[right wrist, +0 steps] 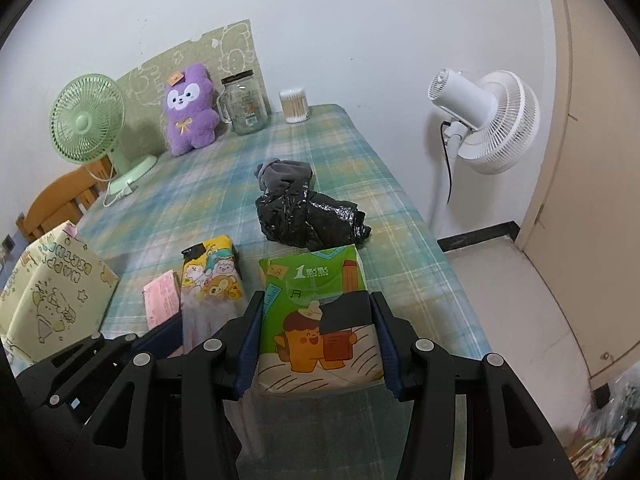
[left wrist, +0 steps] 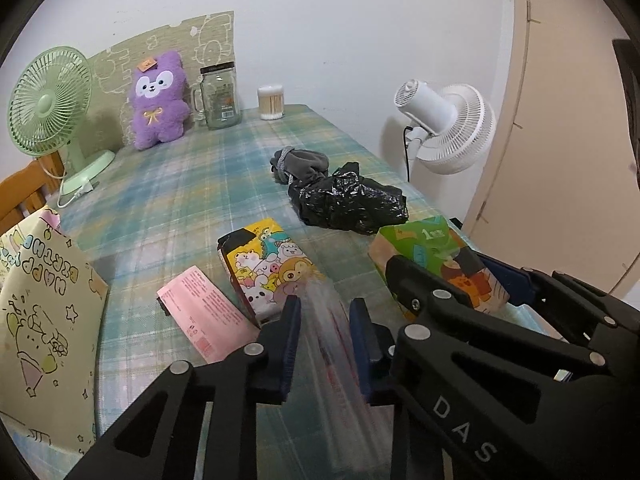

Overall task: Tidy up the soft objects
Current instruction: 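Lift the green tissue pack with right gripper while left gripper lifts the straw bag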

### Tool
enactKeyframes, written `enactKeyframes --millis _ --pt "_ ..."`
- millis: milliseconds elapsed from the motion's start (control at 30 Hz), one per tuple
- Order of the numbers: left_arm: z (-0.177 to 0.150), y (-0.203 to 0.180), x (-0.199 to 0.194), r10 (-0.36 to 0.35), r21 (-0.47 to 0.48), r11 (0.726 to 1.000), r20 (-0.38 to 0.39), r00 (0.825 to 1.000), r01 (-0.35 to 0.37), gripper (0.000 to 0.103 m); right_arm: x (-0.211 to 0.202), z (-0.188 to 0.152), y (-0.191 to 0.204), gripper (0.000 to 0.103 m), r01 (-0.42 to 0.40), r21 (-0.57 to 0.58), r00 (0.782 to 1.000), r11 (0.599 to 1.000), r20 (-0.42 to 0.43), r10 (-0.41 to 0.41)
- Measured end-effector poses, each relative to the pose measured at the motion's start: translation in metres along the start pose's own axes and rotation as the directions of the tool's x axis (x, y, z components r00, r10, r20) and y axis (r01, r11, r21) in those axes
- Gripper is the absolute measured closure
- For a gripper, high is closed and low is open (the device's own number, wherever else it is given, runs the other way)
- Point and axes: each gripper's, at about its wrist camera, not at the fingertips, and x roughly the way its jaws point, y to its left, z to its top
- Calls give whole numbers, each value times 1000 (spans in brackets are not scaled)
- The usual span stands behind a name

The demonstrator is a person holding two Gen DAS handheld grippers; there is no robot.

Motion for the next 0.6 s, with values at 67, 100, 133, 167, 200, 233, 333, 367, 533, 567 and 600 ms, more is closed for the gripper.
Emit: enactKeyframes --millis 67,100,133,167,200,233,333,367,533,567,600 --pt "0 0 -4 -1 1 1000 6 1000 1 82 -5 -1 1 49 0 6 1000 1000 6 0" --pt "0 1 -5 -1 2 1000 8 1000 1 83 -7 -2 1 49 -1 9 1000 1000 9 1" --pt "-1 1 -7 -2 4 1000 12 1000 2 83 -9 -2 1 49 -2 10 1000 1000 12 2" --pt "-1 1 -9 -1 5 1000 16 1000 1 84 -11 -2 2 49 -2 13 1000 1000 16 2" --pt "0 0 -11 0 6 1000 17 1000 0 84 -12 -2 2 49 -2 14 1000 1000 18 2" --pt "0 1 -13 1 7 1000 16 1000 -1 84 -15 -2 4 49 -3 15 1000 1000 21 3" --pt "0 3 -17 10 7 1000 16 1000 -10 84 -20 -3 6 49 -4 15 1000 1000 29 3" --pt "1 3 -19 16 10 1000 20 1000 -17 84 -22 -3 7 49 -4 15 999 1000 32 3" --pt "1 6 -28 27 12 1000 35 999 -27 85 -30 -2 12 49 -3 19 999 1000 46 2" --pt "1 7 -30 28 12 1000 39 999 -28 85 -32 -2 14 49 -2 20 999 1000 50 1" --pt "2 7 -33 29 12 999 45 999 -30 85 -34 -2 14 49 -3 21 999 1000 53 2"
